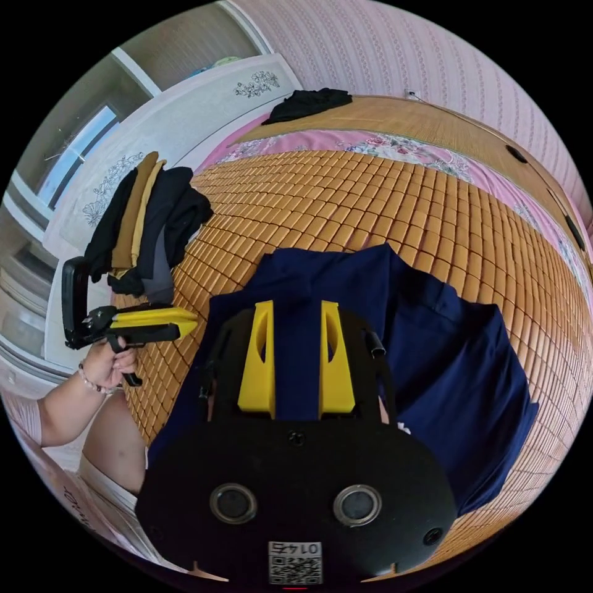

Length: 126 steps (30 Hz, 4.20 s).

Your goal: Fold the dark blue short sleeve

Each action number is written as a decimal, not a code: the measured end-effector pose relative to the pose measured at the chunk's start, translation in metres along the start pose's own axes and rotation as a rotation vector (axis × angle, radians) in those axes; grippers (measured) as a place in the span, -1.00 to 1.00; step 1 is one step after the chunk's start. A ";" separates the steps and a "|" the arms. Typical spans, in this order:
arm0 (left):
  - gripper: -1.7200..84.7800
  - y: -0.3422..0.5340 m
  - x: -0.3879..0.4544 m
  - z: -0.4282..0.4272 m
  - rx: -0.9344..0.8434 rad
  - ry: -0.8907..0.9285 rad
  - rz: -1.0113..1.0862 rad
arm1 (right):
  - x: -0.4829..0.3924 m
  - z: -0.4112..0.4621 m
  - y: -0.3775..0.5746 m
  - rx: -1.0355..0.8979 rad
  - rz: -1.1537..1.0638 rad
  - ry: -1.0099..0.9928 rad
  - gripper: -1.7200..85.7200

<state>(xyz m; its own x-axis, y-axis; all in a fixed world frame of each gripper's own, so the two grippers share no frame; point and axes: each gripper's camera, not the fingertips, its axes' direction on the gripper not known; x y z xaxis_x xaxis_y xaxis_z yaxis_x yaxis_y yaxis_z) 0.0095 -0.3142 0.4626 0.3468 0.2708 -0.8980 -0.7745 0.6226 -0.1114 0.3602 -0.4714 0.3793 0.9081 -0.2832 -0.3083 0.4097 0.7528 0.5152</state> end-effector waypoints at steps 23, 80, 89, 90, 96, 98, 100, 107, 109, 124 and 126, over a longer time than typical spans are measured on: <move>-0.94 -0.033 -0.047 -0.017 0.029 0.000 -0.225 | -0.102 0.053 -0.135 -0.015 -0.126 -0.055 -0.83; -0.78 -0.247 0.446 0.316 -0.321 0.041 0.638 | 0.219 -0.140 0.351 0.244 0.810 0.090 -0.90; -0.97 -0.233 0.473 0.344 -0.347 -0.037 0.835 | 0.190 -0.155 0.385 0.323 0.753 0.066 -0.96; -0.98 -0.232 0.477 0.336 -0.280 0.047 0.859 | 0.185 -0.160 0.389 0.345 0.769 0.090 -0.96; -0.97 -0.226 0.484 0.358 -0.256 0.174 0.874 | 0.179 -0.154 0.397 0.309 0.881 0.155 -0.96; -0.94 -0.222 0.481 0.377 -0.355 0.142 0.853 | 0.178 -0.150 0.395 0.296 0.906 0.148 -0.96; -0.86 -0.225 0.475 0.376 -0.356 0.169 0.839 | 0.174 -0.151 0.393 0.302 0.912 0.155 -0.96; -0.81 -0.238 0.379 0.262 -0.116 0.279 0.624 | 0.151 -0.166 0.367 0.240 0.828 0.180 -0.96; -0.82 -0.222 0.330 0.227 -0.065 0.280 0.523 | 0.136 -0.170 0.353 0.207 0.747 0.205 -0.96; -0.87 -0.054 0.065 0.059 0.000 -0.048 -0.105 | -0.054 -0.065 0.098 -0.062 0.032 -0.008 -0.93; -0.86 -0.039 0.043 0.049 0.049 -0.074 -0.185 | -0.093 -0.048 0.050 -0.019 -0.113 -0.059 -0.87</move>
<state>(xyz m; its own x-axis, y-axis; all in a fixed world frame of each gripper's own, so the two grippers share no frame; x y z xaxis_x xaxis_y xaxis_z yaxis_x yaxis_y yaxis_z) 0.0806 -0.2910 0.4487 0.5205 0.2006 -0.8300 -0.6677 0.7015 -0.2492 0.2918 -0.3789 0.3947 0.8602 -0.4009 -0.3152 0.5083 0.7251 0.4647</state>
